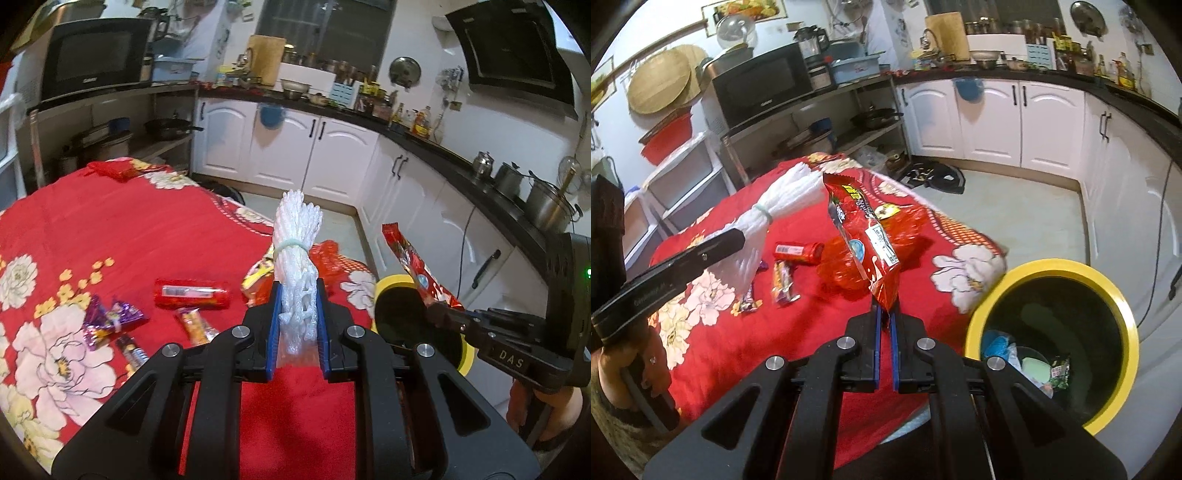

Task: Collect trash
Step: 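Lift the white mesh bag and red packet and carry both over the yellow bin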

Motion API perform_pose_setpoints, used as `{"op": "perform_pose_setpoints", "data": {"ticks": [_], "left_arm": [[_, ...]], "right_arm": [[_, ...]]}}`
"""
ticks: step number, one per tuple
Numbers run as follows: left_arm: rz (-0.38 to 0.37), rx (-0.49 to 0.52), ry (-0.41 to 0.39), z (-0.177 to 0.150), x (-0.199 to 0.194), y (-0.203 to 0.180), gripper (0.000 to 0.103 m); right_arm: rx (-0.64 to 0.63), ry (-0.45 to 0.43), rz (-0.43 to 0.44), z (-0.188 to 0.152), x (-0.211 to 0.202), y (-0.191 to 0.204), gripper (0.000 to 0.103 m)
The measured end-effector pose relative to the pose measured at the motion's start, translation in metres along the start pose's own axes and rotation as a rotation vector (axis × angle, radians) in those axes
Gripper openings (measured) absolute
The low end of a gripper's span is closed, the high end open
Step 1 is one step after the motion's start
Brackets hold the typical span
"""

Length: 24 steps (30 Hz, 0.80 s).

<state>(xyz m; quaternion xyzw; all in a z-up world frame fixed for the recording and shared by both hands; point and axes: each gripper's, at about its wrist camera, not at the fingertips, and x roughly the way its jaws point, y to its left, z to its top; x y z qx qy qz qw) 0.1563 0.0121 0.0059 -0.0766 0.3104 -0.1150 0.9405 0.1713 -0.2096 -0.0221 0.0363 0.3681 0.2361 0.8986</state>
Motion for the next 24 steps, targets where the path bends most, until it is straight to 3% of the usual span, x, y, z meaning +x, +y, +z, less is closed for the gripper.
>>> {"op": "perform_pose_setpoints", "data": {"ticks": [24], "left_arm": [[-0.087, 0.109, 0.024, 0.005, 0.029, -0.063, 0.012]], "right_arm": [[0.140, -0.091, -0.130, -0.002, -0.045, -0.076, 0.004]]}}
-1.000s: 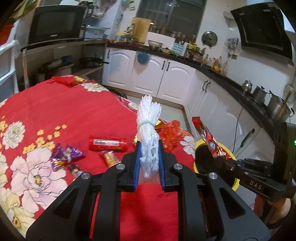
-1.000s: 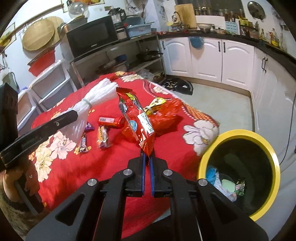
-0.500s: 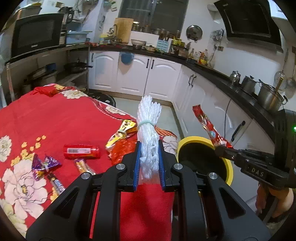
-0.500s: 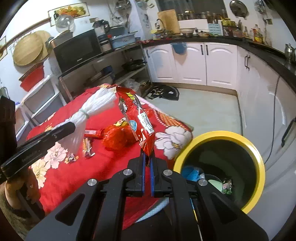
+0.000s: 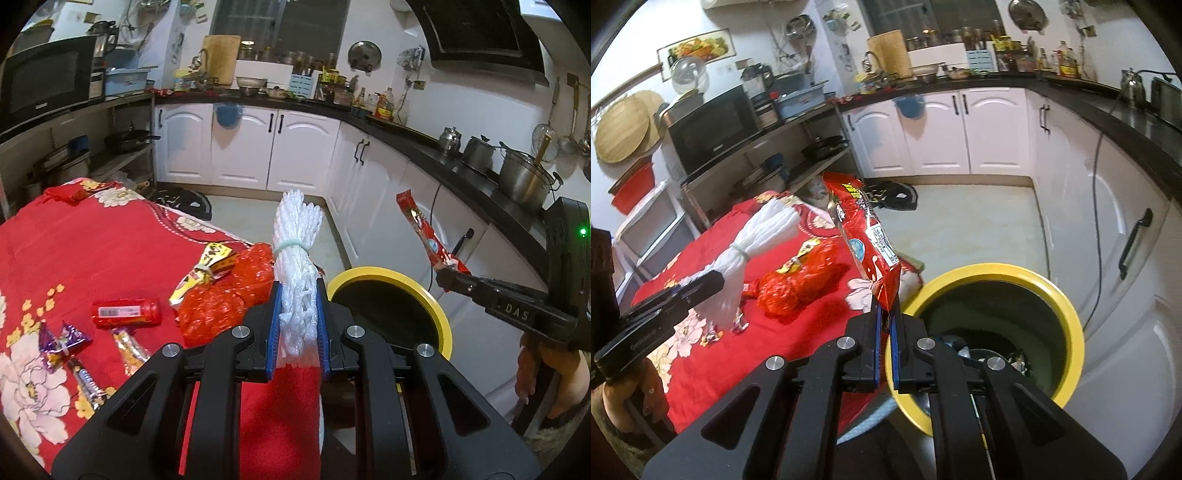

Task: Collect trash
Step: 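Lift the white mesh bag and red packet and carry both over the yellow bin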

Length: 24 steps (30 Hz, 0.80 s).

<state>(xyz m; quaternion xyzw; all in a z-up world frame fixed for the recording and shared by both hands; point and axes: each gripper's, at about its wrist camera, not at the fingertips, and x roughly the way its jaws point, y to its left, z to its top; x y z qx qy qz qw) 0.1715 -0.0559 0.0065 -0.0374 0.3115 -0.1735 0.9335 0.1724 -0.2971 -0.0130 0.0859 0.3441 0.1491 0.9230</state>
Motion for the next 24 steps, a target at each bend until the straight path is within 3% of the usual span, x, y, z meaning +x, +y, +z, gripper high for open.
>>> {"op": "perform_pose_setpoints", "data": {"ticks": [14, 24], "left_arm": [[-0.056, 0.071, 0.056, -0.002, 0.044, -0.041, 0.012], [-0.100, 0.103, 0.147, -0.013, 0.092, -0.068, 0.012]], "right_arm": [[0.077, 0.024, -0.085, -0.014, 0.003, -0.048, 0.004], [0.122, 0.088, -0.145, -0.031, 0.023, -0.078, 0.004]]}}
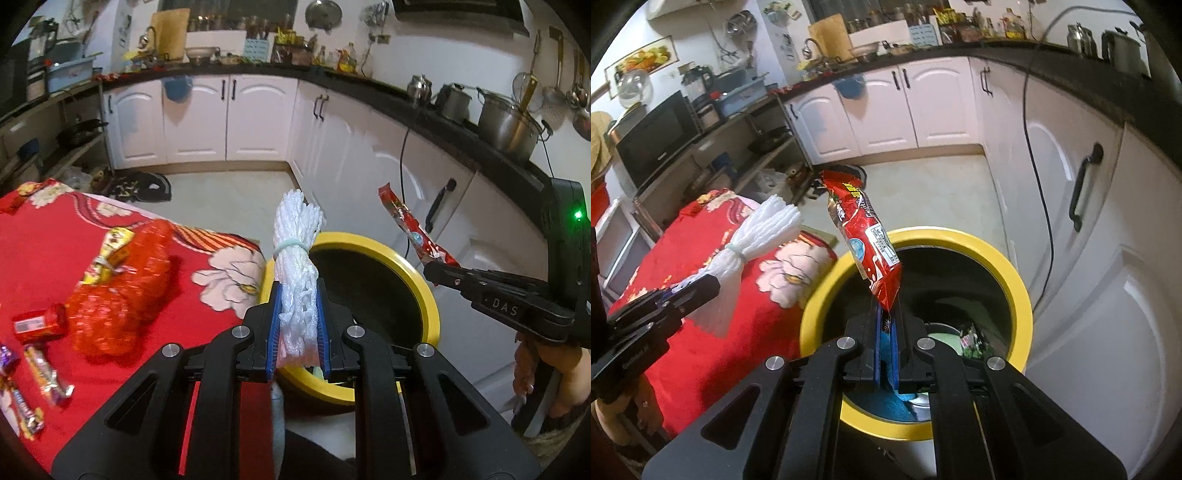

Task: Collect trash
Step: 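Lift the white mesh bag and red packet and carry both over the yellow bin, then open both tools to drop the mesh bag and red packet into the bin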

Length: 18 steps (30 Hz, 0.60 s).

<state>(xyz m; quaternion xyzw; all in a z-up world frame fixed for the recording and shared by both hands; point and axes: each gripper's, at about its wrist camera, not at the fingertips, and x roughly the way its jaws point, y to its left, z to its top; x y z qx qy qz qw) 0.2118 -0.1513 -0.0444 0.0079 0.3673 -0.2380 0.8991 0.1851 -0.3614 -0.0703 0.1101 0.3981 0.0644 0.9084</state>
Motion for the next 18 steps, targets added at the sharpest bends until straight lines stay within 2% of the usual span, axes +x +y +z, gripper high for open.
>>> {"op": "perform_pose_setpoints", "data": {"ticks": [9, 18], "left_arm": [[-0.040, 0.000, 0.082, -0.005, 0.043, -0.009, 0.012], [-0.053, 0.002, 0.117, -0.007, 0.064, -0.013, 0.012]], "right_arm": [[0.049, 0.067, -0.036, -0.011, 0.026, -0.024, 0.005], [0.079, 0.094, -0.066, -0.018, 0.038, -0.035, 0.009]]}}
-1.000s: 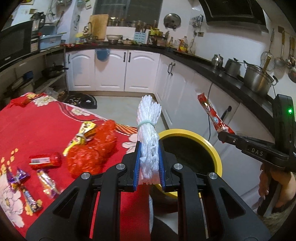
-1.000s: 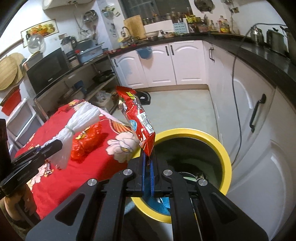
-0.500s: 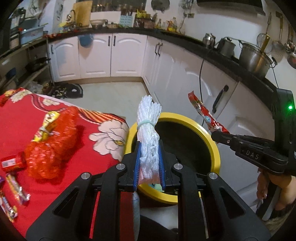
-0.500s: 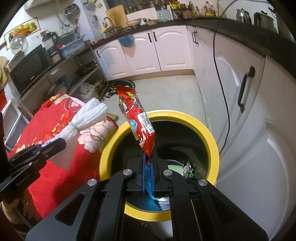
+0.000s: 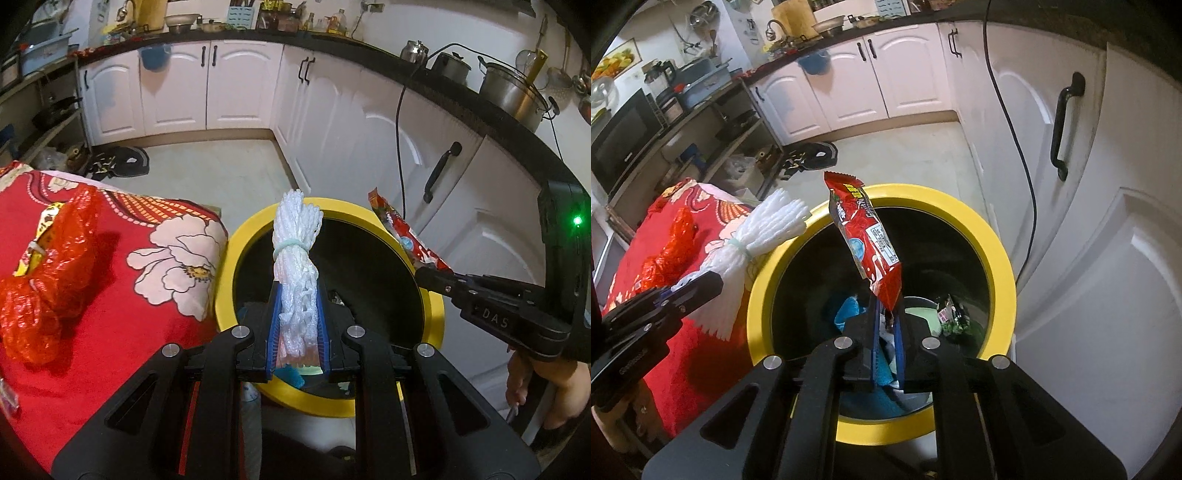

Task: Collect trash
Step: 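Open both tools to drop the mesh bag and red packet into the bin, then move both tools back toward the wrappers on the table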

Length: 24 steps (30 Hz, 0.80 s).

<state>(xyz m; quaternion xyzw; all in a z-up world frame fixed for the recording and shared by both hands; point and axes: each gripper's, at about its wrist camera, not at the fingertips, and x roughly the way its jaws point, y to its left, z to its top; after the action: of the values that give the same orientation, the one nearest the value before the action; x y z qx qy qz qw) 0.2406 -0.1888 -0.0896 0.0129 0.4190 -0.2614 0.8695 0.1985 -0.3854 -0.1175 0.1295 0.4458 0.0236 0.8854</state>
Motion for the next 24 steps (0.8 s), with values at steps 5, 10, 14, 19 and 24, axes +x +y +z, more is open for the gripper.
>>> {"op": "perform_pose_setpoints", "data": {"ticks": [5, 10, 14, 19, 24], "left_arm": [[0.011, -0.004, 0.017, 0.000, 0.007, 0.001, 0.021], [0.037, -0.029, 0.026, -0.003, 0.007, 0.008, 0.054], [0.054, -0.050, 0.015, -0.003, -0.001, 0.016, 0.075], [0.088, -0.070, -0.003, -0.003, -0.016, 0.025, 0.092], [0.128, -0.089, -0.029, -0.004, -0.033, 0.034, 0.092]], "right_arm": [[0.017, 0.002, -0.023, 0.002, 0.004, -0.001, 0.022], [0.041, -0.010, -0.027, 0.003, 0.002, -0.006, 0.038], [0.050, -0.032, -0.021, 0.004, -0.004, -0.004, 0.045], [0.042, -0.066, -0.017, 0.007, -0.013, 0.003, 0.053], [0.029, -0.097, -0.011, 0.010, -0.023, 0.012, 0.061]]}}
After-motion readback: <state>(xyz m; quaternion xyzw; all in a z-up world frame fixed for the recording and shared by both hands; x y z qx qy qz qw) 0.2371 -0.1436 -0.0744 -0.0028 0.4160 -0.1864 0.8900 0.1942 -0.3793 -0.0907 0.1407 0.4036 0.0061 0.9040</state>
